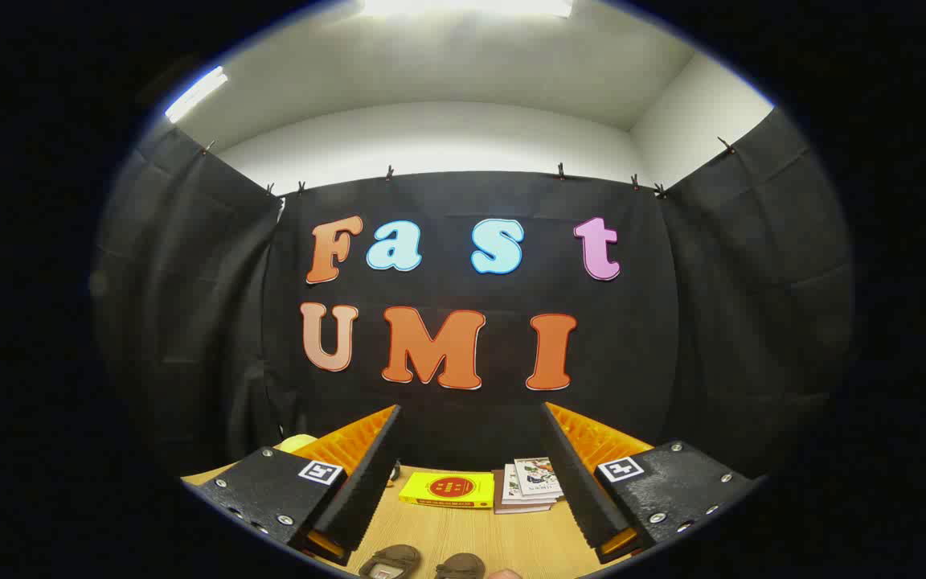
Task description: Open the storage box then place both shoes into the box .Put the left shoe in first, then the right shoe, with the right side of both shoes facing outward in a uniform manner.
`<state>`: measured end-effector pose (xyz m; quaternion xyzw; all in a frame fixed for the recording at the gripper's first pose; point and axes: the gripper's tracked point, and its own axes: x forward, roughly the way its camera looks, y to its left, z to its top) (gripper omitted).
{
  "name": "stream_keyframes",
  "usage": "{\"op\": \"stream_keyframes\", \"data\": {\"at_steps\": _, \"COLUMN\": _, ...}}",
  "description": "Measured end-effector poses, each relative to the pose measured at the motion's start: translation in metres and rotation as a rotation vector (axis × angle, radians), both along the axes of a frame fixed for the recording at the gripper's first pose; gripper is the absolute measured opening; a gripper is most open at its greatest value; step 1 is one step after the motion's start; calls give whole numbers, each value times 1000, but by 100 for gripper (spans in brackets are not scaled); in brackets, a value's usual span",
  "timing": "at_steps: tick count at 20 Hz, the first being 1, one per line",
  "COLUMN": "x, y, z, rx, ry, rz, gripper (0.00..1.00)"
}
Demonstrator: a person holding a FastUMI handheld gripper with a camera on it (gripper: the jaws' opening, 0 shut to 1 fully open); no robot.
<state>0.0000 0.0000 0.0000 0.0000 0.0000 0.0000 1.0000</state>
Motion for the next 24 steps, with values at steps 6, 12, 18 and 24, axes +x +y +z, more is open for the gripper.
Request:
{"op": "stream_keyframes", "data": {"at_steps": 6, "x": -2, "y": 4, "z": 4, "rx": -3, "ry": -16, "rz": 9, "gripper": 99}}
{"op": "stream_keyframes", "data": {"at_steps": 12, "x": 1, "y": 14, "z": 0, "rx": 17, "ry": -9, "rz": 33, "gripper": 99}}
{"op": "stream_keyframes", "data": {"at_steps": 18, "x": 8, "y": 24, "z": -2, "rx": 24, "ry": -9, "rz": 54, "gripper": 99}}
{"op": "stream_keyframes", "data": {"at_steps": 24, "x": 14, "y": 25, "z": -5, "rx": 19, "ry": 6, "rz": 61, "gripper": 99}}
